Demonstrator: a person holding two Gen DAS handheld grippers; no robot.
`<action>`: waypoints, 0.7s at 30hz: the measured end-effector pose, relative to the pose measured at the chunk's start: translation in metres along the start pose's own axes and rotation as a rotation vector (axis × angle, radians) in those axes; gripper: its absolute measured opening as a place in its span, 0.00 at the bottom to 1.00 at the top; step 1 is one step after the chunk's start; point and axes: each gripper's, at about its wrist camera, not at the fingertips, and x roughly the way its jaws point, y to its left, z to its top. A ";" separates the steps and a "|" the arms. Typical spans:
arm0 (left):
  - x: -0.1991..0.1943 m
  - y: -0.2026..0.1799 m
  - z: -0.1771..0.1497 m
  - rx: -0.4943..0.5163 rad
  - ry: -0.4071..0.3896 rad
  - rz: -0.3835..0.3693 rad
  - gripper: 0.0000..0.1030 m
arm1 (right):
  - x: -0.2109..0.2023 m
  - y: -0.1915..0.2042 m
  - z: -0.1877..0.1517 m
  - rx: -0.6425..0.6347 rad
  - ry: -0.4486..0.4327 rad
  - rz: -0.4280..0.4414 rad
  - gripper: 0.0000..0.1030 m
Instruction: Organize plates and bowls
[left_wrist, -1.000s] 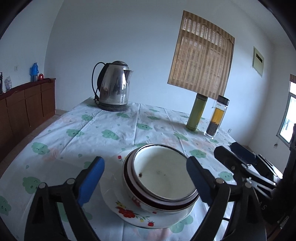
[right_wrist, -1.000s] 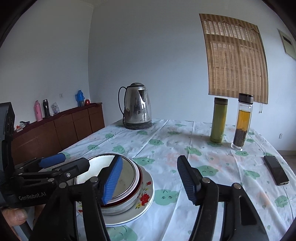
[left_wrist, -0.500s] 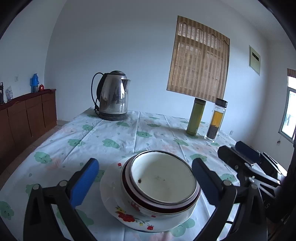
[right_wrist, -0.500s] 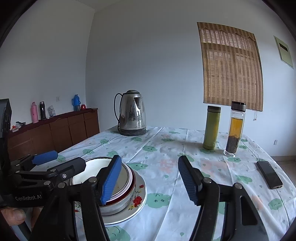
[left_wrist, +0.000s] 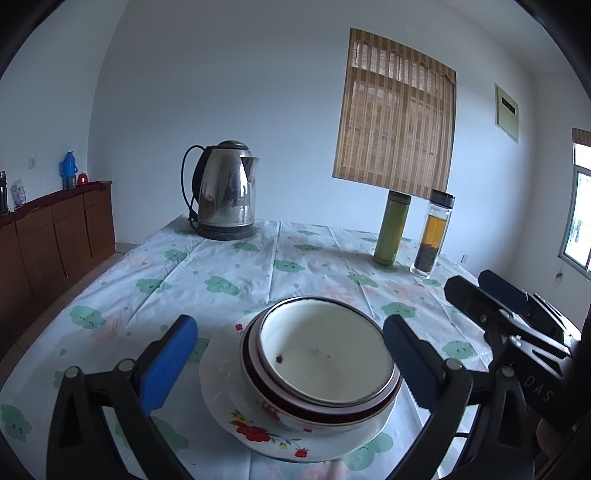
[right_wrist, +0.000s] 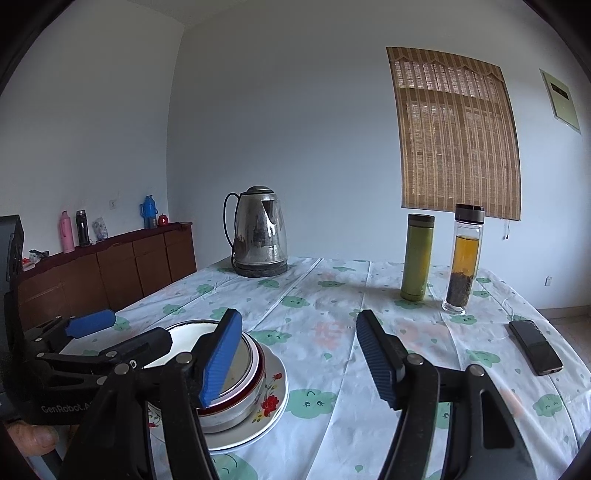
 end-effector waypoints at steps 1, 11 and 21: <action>0.000 0.000 0.000 0.000 0.001 0.000 0.99 | 0.000 0.000 0.000 0.000 0.000 -0.001 0.65; 0.001 -0.001 0.001 0.023 0.019 0.013 0.99 | 0.001 -0.001 -0.001 -0.002 0.004 -0.014 0.65; 0.003 -0.001 0.000 0.025 0.032 0.014 0.99 | -0.001 -0.003 0.000 0.002 -0.004 -0.023 0.65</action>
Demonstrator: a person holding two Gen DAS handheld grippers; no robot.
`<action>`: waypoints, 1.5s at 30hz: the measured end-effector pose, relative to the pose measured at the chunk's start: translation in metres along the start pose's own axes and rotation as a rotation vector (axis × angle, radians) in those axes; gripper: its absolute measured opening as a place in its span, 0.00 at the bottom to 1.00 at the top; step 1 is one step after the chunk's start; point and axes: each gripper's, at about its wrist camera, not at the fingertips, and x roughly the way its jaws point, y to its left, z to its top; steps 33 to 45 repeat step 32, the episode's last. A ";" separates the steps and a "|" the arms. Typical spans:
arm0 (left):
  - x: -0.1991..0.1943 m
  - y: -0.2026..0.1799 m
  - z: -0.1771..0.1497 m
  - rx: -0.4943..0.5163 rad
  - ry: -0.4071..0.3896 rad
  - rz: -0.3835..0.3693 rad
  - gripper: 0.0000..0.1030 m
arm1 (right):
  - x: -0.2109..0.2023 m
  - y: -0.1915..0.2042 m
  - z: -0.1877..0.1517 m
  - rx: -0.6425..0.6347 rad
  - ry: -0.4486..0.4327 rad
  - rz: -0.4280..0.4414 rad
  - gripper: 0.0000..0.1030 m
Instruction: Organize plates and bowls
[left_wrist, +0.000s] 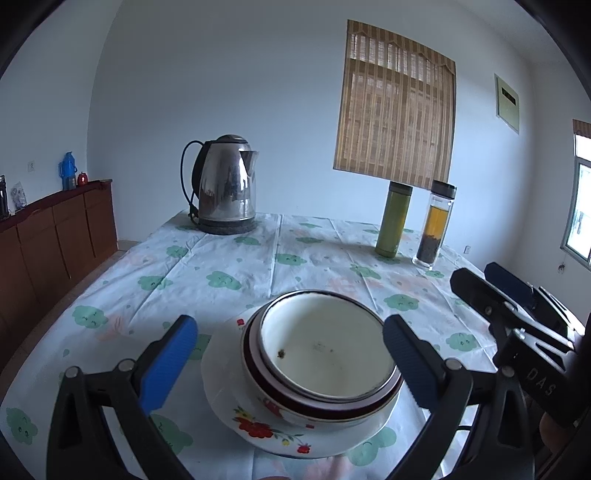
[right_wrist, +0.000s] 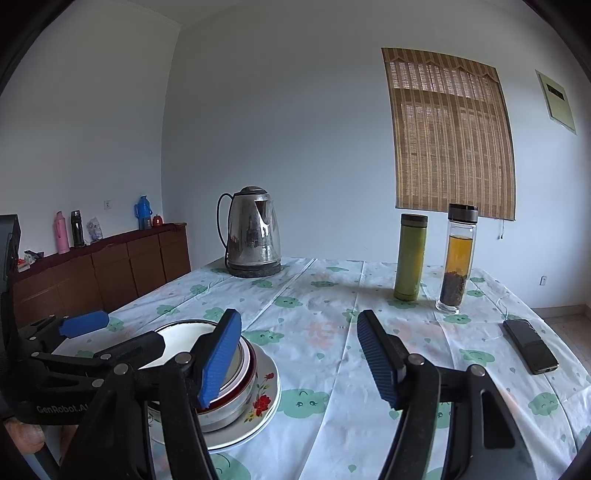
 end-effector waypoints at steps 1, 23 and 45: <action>0.001 0.000 0.000 0.002 0.004 0.001 0.99 | 0.000 0.000 0.000 0.000 -0.001 -0.001 0.65; 0.001 -0.006 0.001 0.026 -0.001 -0.001 1.00 | -0.003 -0.005 -0.001 0.006 -0.003 -0.018 0.66; -0.003 -0.011 0.001 0.058 -0.020 0.008 1.00 | -0.002 -0.006 -0.002 0.009 0.000 -0.026 0.66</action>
